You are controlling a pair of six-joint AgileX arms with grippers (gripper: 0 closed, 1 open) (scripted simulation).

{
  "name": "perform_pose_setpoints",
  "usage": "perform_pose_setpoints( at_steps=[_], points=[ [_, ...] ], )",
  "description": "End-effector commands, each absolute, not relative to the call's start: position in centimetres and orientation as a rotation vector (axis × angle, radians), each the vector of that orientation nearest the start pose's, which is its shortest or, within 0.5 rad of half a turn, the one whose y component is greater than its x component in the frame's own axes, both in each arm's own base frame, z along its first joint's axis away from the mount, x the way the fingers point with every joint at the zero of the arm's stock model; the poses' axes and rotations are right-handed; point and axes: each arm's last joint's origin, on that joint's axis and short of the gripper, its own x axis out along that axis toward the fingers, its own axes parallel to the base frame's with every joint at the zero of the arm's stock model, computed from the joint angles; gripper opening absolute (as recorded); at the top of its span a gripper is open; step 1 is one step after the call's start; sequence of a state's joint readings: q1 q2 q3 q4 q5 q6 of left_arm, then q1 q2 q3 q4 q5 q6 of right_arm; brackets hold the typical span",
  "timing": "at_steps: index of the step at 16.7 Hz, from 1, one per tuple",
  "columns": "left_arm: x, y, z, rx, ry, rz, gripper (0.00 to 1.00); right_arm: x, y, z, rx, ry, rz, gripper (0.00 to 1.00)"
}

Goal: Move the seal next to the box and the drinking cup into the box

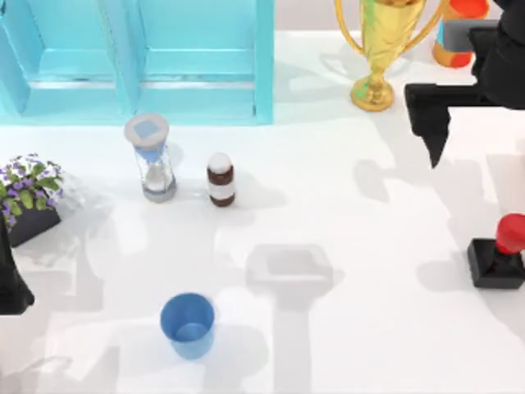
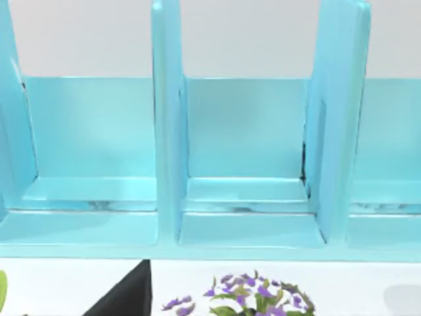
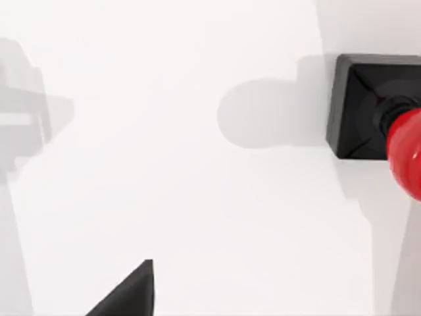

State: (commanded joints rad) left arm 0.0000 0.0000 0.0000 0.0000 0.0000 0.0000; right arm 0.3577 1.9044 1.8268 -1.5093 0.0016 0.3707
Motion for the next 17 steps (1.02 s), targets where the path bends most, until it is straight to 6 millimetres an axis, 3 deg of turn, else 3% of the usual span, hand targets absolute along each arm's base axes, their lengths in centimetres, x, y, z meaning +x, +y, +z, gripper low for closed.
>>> perform_pose_setpoints(
  at_steps=[4, 7, 9, 12, 17],
  points=[
    [10.6, -0.1, 16.0, 0.000, 0.000, 0.000, 1.00, 32.0, 23.8, 26.2, -0.004, 1.594, -0.023, 1.00],
    [10.6, -0.1, 16.0, 0.000, 0.000, 0.000, 1.00, 28.2, 31.9, 23.8, -0.008, 1.591, -0.026, 1.00],
    [10.6, -0.1, 16.0, 0.000, 0.000, 0.000, 1.00, 25.6, 35.7, 22.5, -0.002, 1.582, -0.019, 1.00],
    [10.6, -0.1, 16.0, 0.000, 0.000, 0.000, 1.00, 23.4, 38.3, 21.6, 0.007, 1.571, -0.008, 1.00],
    [10.6, -0.1, 16.0, 0.000, 0.000, 0.000, 1.00, 23.4, 38.3, 21.6, 0.008, 1.572, -0.010, 1.00]
  ],
)
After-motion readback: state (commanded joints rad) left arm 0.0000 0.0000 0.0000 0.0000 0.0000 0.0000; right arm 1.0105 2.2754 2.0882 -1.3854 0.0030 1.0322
